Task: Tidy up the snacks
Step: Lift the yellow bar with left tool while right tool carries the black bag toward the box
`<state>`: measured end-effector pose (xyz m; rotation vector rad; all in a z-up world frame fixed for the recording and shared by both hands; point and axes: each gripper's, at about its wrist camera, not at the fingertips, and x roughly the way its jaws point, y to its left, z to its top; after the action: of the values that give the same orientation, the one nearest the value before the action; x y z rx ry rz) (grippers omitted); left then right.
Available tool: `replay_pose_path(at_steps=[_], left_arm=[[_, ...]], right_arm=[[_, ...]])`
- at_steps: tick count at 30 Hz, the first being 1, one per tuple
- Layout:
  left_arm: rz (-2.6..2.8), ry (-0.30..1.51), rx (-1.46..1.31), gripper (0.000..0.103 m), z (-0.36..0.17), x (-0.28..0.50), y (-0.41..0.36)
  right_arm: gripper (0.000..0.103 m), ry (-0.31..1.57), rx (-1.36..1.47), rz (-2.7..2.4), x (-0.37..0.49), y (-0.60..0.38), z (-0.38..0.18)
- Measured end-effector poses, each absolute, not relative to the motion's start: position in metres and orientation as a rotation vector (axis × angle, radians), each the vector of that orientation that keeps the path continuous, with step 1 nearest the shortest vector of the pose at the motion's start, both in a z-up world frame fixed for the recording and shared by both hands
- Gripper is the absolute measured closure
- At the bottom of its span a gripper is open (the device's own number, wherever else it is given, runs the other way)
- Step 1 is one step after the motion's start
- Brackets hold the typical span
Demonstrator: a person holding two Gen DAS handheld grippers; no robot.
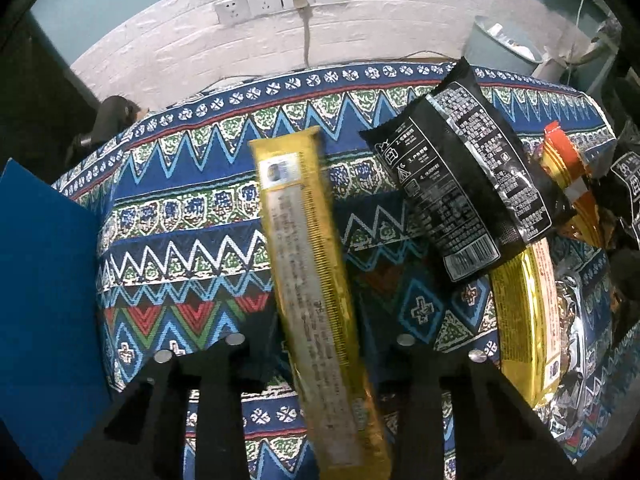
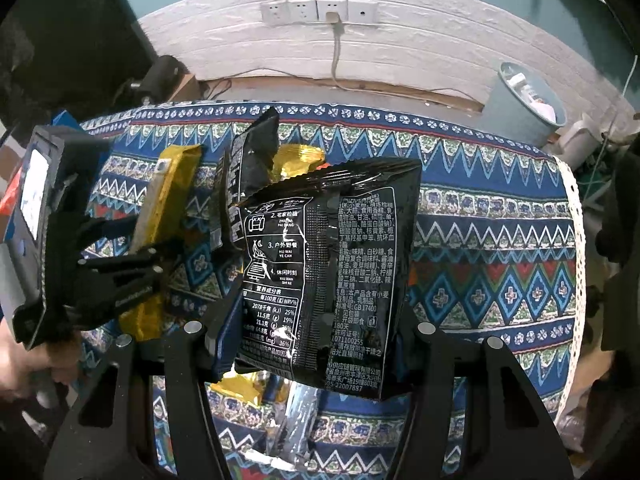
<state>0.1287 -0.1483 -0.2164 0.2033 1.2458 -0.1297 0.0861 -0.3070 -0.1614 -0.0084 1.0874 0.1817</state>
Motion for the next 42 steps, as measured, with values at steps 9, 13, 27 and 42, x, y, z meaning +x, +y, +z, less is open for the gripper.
replay_pose_path(at_steps=[9, 13, 27, 42], left_arm=[[-0.157, 1.203, 0.239, 0.075, -0.197, 0.108, -0.138], [-0.163, 1.176, 0.241, 0.075, -0.182, 0.101, -0.132], [-0.153, 1.083, 0.254, 0.075, -0.128, 0.071, -0.107], [-0.148, 0.971, 0.246, 0.074, -0.063, 0.047, -0.073]], right_arm=[[0.045, 1.064, -0.02, 0.198, 0.083, -0.298, -0.149], [0.045, 1.052, -0.035, 0.206, 0.08, -0.29, -0.144], [0.045, 1.008, -0.067, 0.244, 0.068, -0.261, -0.119], [0.045, 0.931, -0.056, 0.319, 0.057, -0.223, -0.077]])
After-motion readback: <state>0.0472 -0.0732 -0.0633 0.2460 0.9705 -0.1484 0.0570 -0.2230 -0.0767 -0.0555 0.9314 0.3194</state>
